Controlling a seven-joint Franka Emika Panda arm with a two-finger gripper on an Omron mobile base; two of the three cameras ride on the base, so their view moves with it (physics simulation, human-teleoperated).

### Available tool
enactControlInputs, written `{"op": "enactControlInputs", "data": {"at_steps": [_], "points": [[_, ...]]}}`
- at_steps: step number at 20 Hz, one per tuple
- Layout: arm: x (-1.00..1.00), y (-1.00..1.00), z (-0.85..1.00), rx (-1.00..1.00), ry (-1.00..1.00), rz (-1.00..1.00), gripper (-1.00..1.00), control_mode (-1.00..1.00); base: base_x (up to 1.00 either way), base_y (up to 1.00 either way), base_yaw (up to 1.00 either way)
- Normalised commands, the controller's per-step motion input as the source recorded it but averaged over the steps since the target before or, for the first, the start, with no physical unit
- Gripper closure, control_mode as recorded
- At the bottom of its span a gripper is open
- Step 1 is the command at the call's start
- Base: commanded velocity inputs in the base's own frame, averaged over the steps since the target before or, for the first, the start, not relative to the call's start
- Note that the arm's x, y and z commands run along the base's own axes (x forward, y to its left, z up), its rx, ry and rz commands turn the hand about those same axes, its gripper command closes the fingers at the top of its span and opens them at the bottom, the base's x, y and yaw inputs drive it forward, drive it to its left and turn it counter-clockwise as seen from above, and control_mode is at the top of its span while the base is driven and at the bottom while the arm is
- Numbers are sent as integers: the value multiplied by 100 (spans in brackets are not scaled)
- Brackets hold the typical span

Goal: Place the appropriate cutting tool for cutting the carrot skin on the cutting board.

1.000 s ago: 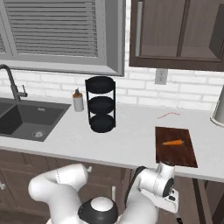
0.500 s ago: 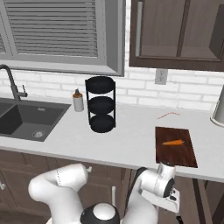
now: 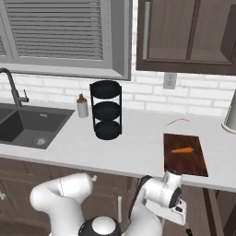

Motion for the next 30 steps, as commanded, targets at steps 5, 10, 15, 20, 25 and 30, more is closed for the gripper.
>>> {"op": "enactControlInputs", "data": {"at_steps": [5, 10, 15, 20, 25, 30], "points": [[-61, 0, 100, 0, -9, -13, 100, -100, 0, 0, 0], [-58, 8, 100, 0, -6, -22, 100, -100, 0, 0, 0], [-15, 13, 100, -3, -10, -26, 100, -100, 0, 0, 0], [1, 0, 100, -6, -10, -24, 100, -100, 0, 0, 0], [27, -7, 88, -6, -13, -26, 100, -100, 0, 0, 0], [59, -33, 63, -1, -12, -19, 100, -100, 0, 0, 0]]}}
